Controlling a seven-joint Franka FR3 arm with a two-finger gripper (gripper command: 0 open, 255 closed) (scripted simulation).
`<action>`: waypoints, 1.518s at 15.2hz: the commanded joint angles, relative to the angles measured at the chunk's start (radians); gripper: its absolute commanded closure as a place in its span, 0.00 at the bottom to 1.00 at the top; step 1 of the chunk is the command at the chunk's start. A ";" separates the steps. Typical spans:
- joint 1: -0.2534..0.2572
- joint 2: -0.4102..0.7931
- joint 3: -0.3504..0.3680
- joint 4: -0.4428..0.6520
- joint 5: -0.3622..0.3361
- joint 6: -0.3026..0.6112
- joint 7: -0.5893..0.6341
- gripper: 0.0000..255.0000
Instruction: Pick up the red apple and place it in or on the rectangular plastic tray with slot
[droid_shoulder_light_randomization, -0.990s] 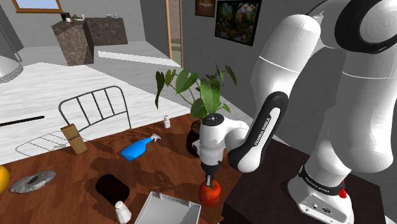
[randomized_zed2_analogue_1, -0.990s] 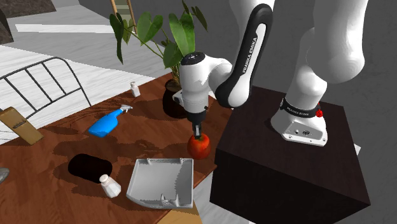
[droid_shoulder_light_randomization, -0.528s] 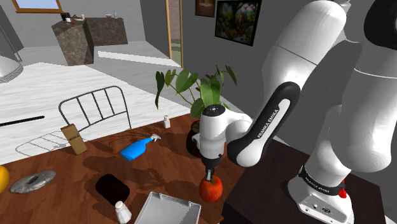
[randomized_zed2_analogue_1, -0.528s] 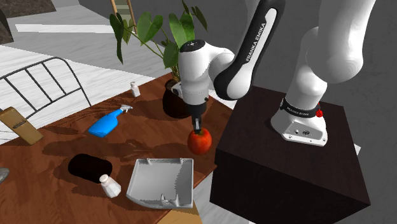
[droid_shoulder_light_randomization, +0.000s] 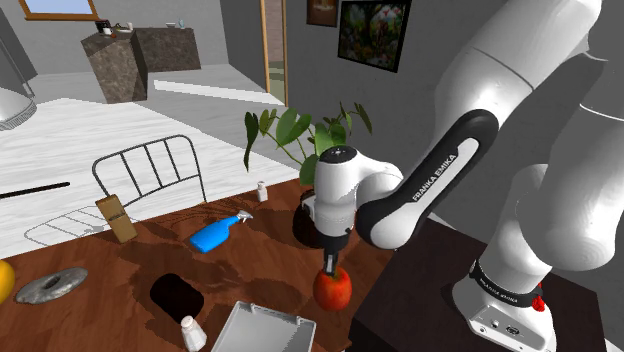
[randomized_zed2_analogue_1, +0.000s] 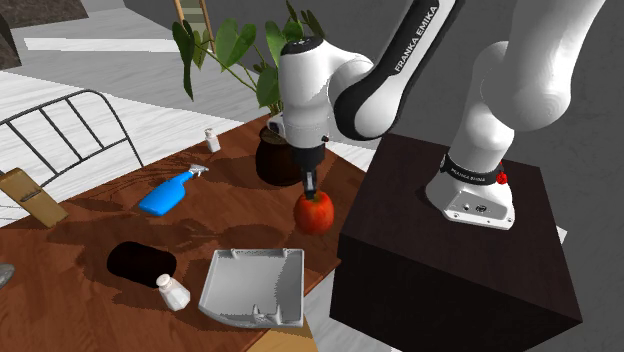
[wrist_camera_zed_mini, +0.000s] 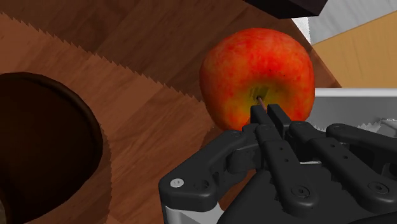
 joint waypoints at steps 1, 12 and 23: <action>0.002 -0.033 0.000 0.002 0.021 -0.033 -0.016 1.00; 0.019 -0.189 -0.014 0.035 0.087 -0.216 -0.065 1.00; 0.045 -0.069 0.059 0.309 0.032 -0.372 0.089 1.00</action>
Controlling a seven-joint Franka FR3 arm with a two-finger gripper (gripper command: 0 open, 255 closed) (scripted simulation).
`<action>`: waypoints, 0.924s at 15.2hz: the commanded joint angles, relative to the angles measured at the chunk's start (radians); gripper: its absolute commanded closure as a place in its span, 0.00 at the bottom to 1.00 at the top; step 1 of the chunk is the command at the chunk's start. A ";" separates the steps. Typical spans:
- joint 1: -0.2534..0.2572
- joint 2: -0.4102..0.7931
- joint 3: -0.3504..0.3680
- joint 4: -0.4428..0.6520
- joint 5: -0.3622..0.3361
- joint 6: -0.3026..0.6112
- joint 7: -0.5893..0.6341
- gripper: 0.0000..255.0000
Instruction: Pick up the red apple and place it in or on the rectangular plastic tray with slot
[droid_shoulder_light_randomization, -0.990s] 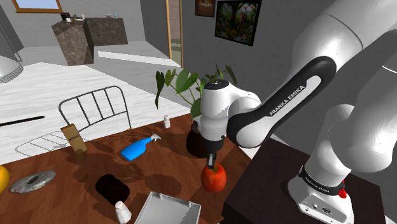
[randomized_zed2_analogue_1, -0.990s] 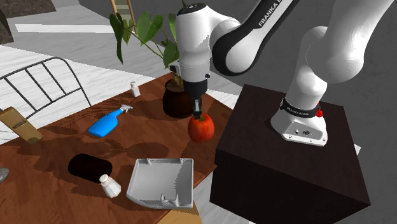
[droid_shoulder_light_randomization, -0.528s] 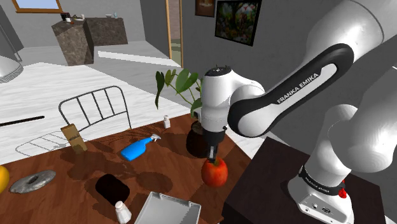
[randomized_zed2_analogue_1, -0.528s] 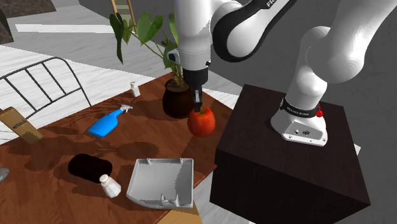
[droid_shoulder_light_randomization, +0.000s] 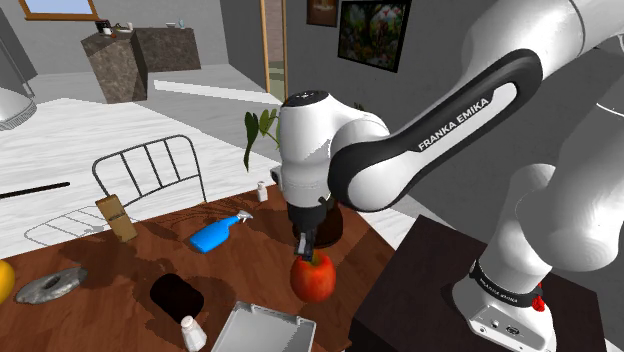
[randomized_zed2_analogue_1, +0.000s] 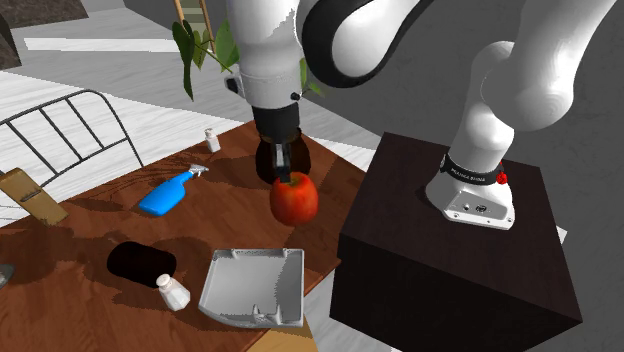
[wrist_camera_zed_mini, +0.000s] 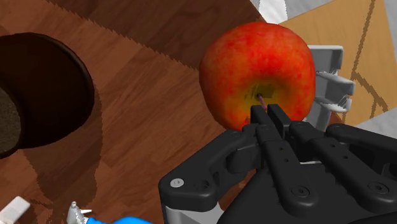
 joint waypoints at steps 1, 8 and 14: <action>0.007 0.053 0.020 0.082 -0.026 -0.032 0.049 1.00; 0.059 0.253 0.066 0.390 -0.130 -0.160 0.205 1.00; 0.087 0.337 0.067 0.458 -0.174 -0.154 0.252 1.00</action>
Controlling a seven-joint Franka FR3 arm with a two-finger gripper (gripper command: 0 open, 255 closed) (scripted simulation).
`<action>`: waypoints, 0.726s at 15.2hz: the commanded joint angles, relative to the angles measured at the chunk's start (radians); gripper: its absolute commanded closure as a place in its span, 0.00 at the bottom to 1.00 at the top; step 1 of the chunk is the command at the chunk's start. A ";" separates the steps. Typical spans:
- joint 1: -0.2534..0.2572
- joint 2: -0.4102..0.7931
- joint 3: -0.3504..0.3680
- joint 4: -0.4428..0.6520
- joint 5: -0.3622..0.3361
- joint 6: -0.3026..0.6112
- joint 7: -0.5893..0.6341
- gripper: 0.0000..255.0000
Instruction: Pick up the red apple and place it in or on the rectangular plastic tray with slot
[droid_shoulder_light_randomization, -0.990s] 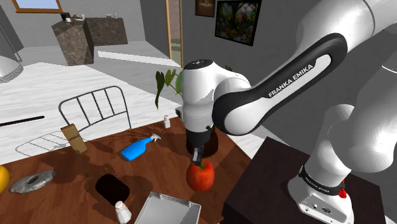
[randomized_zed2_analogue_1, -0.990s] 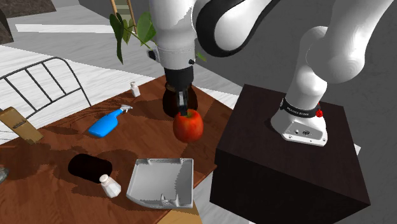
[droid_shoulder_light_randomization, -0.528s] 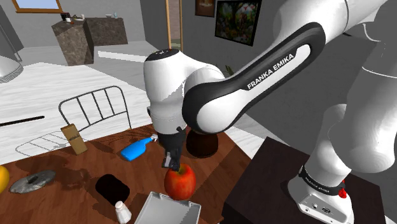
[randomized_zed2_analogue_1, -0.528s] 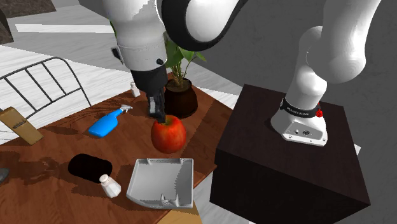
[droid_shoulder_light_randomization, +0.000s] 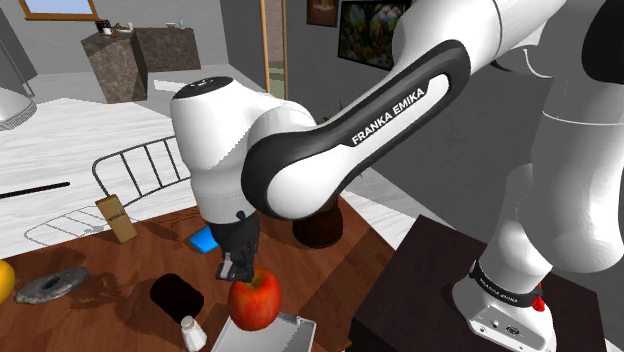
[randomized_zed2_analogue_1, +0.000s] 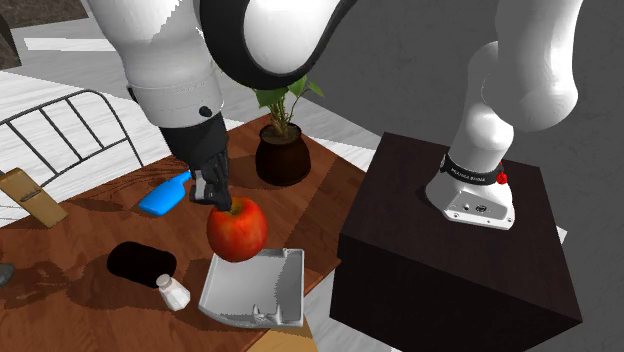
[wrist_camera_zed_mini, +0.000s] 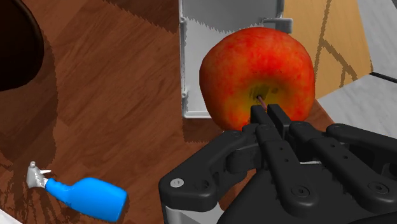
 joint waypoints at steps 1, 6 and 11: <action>0.004 0.017 -0.002 -0.006 -0.010 0.022 0.007 1.00; 0.009 0.052 -0.009 -0.034 -0.031 0.080 0.021 1.00; 0.016 0.091 -0.018 -0.057 -0.056 0.137 0.036 1.00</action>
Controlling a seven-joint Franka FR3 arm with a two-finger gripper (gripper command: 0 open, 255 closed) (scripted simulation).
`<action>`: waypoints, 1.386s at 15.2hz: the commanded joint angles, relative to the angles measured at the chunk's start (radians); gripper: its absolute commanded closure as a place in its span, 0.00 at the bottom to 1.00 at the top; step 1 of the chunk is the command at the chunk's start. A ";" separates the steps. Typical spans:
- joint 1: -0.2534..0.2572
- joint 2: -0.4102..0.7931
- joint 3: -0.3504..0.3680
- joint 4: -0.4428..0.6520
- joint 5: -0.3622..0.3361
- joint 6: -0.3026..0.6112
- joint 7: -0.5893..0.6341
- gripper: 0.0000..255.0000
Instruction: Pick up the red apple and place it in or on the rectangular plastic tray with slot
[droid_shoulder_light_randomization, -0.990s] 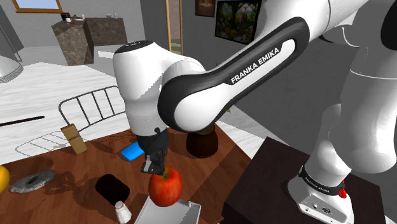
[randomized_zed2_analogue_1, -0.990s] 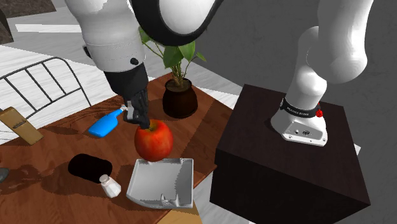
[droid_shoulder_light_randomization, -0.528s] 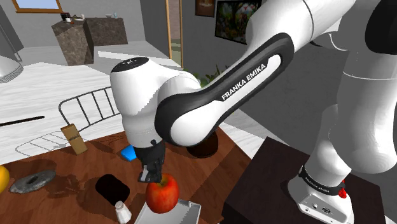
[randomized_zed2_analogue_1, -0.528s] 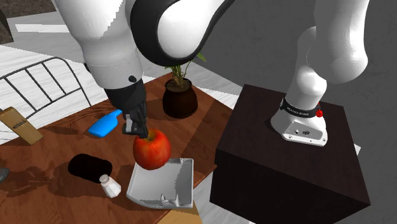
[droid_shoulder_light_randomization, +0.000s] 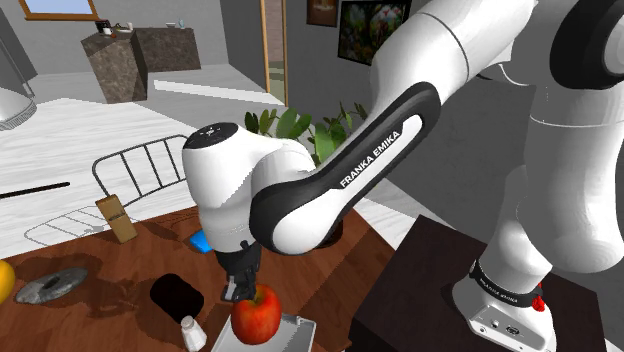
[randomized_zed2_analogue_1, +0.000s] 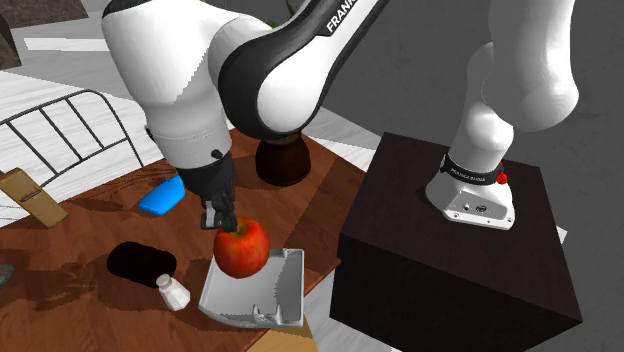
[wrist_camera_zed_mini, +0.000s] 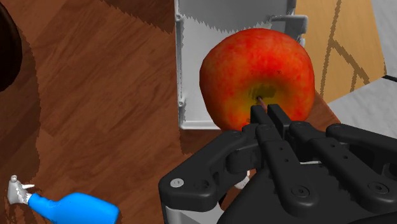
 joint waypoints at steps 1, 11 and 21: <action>0.003 0.014 -0.004 -0.010 -0.009 0.024 0.006 1.00; 0.024 0.104 -0.032 -0.036 -0.066 0.131 0.042 1.00; 0.026 0.113 -0.035 -0.037 -0.071 0.140 0.045 0.00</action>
